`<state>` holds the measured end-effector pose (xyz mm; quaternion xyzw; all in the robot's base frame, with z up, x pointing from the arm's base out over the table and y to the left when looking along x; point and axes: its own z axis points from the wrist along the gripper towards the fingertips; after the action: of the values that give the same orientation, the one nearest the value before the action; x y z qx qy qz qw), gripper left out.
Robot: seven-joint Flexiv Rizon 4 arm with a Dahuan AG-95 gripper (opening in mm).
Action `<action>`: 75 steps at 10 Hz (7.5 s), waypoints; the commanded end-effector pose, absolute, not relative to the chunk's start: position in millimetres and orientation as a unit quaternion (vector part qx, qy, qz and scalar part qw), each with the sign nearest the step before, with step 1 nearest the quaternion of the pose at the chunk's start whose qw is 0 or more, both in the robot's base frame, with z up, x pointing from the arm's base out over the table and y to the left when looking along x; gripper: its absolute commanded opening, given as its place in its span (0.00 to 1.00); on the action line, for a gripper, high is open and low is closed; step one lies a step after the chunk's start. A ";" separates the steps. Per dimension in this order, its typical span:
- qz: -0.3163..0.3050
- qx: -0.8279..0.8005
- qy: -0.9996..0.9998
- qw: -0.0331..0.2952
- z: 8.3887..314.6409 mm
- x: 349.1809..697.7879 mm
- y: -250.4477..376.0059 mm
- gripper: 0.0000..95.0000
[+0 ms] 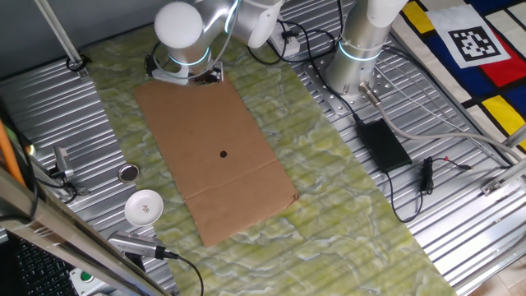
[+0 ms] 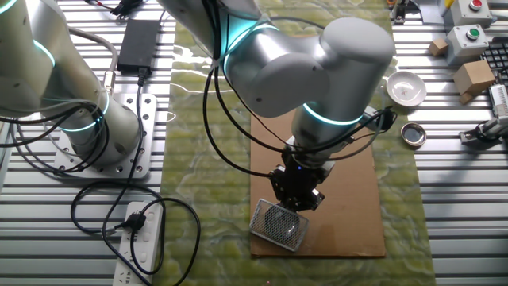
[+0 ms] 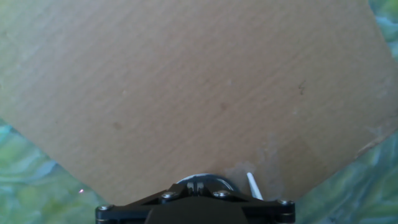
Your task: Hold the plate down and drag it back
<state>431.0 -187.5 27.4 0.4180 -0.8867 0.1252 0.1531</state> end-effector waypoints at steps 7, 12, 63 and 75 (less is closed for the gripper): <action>0.106 0.387 -0.906 0.132 25.2 433.0 -177.8 0.00; 0.084 0.360 -0.922 0.113 23.5 434.5 -166.0 0.00; -0.001 0.260 -0.964 0.054 25.3 444.0 -126.8 0.00; 0.013 0.269 -0.961 0.056 50.5 444.3 -102.1 0.00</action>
<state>445.0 -99.8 49.5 0.2531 -0.9658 0.0041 0.0568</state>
